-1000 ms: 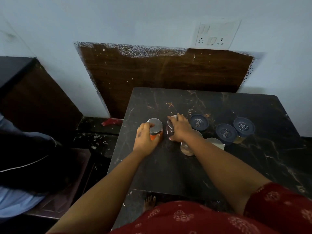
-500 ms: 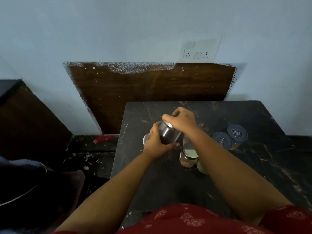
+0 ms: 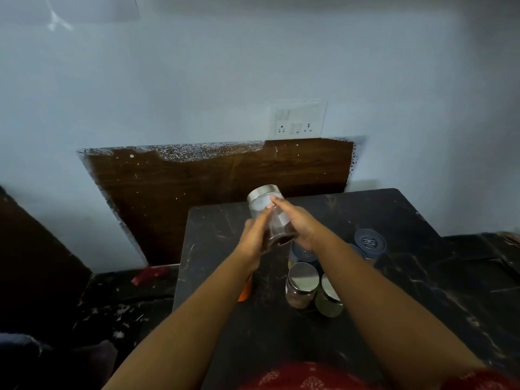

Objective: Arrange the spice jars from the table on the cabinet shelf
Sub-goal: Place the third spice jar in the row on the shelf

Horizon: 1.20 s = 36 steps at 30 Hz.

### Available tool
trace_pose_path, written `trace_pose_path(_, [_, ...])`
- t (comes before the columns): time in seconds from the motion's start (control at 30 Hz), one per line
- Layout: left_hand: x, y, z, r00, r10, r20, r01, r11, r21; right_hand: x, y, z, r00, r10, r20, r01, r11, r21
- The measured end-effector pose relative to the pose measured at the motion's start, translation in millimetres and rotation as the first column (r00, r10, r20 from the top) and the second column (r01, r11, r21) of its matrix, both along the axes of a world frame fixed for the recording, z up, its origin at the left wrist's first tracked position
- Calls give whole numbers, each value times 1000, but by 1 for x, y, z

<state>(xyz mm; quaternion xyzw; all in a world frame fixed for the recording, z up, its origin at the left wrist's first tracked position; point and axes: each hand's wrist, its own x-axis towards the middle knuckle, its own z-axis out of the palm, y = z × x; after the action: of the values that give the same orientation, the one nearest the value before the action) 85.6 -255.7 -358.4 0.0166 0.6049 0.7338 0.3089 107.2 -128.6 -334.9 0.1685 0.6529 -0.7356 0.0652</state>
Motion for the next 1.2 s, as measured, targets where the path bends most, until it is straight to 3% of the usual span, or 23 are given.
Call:
trace_pose_path(0.07, [-2, 12, 1, 982, 181, -58, -186, 978, -97, -2, -6, -1, 997, -75, -35, 78, 993, 91])
trace_pose_path(0.13, [-7, 18, -4, 958, 261, -117, -275, 952, -133, -4, -7, -2, 993, -108, -57, 113, 988, 104])
trace_pose_path(0.27, [-14, 15, -3, 983, 185, 7, -185, 982, 29, -5, 4, 5, 986, -169, -9, 170, 985, 16])
trace_pose_path(0.43, [-7, 27, 7, 981, 129, -144, -149, 979, -138, 2, 8, 13, 985, -175, 2, 175, 984, 11])
trace_pose_path(0.6, [-8, 28, 14, 991, 135, 4, -135, 988, 73, 10, 18, 8, 995, -96, -25, 91, 982, -163])
trace_pose_path(0.73, [-5, 35, 26, 997, 71, -43, -69, 997, 29, 14, 19, 6, 990, -141, -15, 131, 950, -285])
trace_pose_path(0.97, [11, 40, 25, 993, 119, -22, -114, 982, 151, 22, 28, 7, 966, -257, 16, 253, 935, -250])
trace_pose_path(1.2, [18, 47, 23, 993, 119, 13, -119, 984, 131, 33, 32, 8, 963, -268, 41, 268, 919, -290])
